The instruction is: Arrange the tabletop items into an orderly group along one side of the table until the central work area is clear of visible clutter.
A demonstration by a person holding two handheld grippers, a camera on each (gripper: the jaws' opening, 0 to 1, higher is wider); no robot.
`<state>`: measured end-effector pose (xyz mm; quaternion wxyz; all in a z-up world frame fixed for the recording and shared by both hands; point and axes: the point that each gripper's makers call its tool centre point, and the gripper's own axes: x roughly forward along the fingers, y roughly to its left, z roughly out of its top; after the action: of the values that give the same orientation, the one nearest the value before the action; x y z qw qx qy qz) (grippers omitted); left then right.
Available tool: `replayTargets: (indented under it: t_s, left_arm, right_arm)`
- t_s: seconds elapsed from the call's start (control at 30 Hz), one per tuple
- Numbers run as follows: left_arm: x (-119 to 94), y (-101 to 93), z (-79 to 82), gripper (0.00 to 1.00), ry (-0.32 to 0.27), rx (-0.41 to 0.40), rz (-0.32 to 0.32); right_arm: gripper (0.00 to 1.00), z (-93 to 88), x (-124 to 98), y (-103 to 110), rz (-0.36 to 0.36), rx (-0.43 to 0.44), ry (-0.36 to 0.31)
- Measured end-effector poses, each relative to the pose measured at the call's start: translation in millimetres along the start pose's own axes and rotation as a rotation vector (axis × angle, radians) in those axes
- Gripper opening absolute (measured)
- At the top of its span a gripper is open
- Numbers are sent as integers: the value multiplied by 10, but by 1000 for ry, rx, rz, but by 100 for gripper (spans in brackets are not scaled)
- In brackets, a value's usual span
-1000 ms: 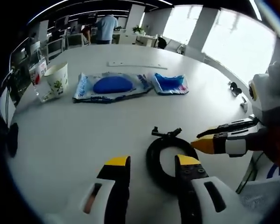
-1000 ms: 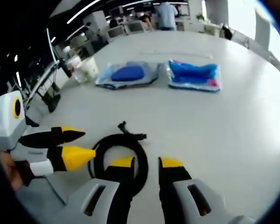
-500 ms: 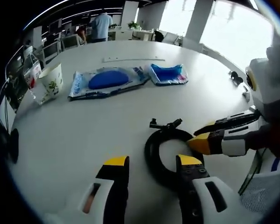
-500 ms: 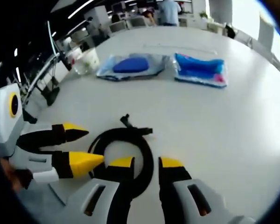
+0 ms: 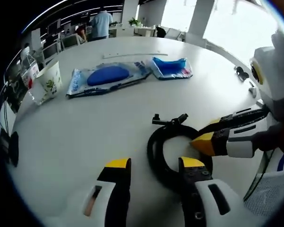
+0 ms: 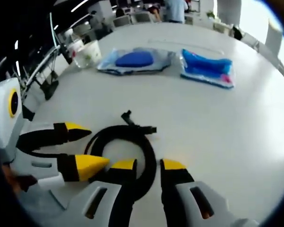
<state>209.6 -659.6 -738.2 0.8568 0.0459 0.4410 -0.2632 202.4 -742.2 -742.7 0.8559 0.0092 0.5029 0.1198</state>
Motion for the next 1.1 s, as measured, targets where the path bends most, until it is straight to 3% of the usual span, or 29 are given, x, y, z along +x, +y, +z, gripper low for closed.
replayTargets:
  t_s: [0.33, 0.77, 1.1]
  left_arm:
    - [46, 8, 21, 32, -9, 73, 38]
    - [42, -20, 22, 27, -11, 113, 53]
    - [40, -34, 15, 21, -4, 132, 54]
  right_arm:
    - [15, 23, 27, -3, -30, -100, 13]
    - [8, 22, 40, 6, -49, -136, 7]
    - [5, 21, 44, 13, -48, -118, 5]
